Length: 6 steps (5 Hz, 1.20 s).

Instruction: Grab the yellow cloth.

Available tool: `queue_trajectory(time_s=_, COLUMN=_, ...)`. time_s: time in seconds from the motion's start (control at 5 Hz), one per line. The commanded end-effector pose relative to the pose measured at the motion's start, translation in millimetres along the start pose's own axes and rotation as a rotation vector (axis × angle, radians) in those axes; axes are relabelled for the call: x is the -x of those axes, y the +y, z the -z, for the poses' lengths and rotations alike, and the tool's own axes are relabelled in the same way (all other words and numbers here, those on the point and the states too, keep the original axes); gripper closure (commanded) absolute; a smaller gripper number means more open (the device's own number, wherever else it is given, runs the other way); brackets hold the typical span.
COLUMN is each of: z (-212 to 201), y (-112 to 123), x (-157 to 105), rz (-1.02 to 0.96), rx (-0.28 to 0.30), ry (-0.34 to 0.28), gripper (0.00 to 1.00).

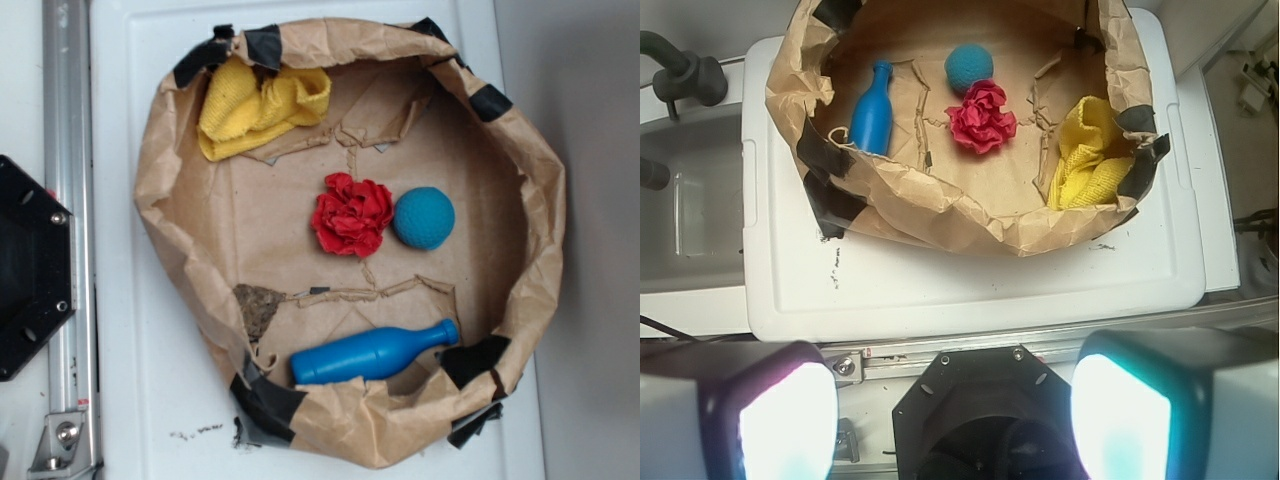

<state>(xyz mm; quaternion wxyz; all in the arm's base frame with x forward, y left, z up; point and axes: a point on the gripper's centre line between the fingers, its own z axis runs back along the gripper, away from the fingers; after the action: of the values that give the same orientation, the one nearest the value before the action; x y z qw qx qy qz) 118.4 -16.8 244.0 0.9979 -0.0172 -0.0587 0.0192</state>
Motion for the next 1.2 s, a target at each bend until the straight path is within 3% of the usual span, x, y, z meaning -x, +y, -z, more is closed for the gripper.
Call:
queue_trajectory(time_s=0.0, z=0.0, y=0.0, x=0.0, rz=0.000, rx=0.000, ry=0.000, gripper=0.00)
queue_trajectory(time_s=0.2, z=22.7, y=34.3, x=-48.9, rz=0.098, rx=-0.028, ry=-0.033, gripper=0.00)
queue_trajectory(time_s=0.4, z=48.8, y=51.0, x=-98.5, rz=0.156, rx=-0.061, ry=-0.021, gripper=0.00)
queue_trajectory(time_s=0.6, z=97.5, y=43.4, x=-133.4, rz=0.374, rx=-0.224, ry=0.086, gripper=0.00)
queue_trajectory(time_s=0.8, z=146.0, y=17.2, x=-120.4, rz=0.623, rx=-0.344, ry=0.204, gripper=0.00)
queue_trajectory(time_s=1.0, z=166.1, y=13.7, x=-99.5, rz=0.689, rx=-0.396, ry=0.251, gripper=0.00)
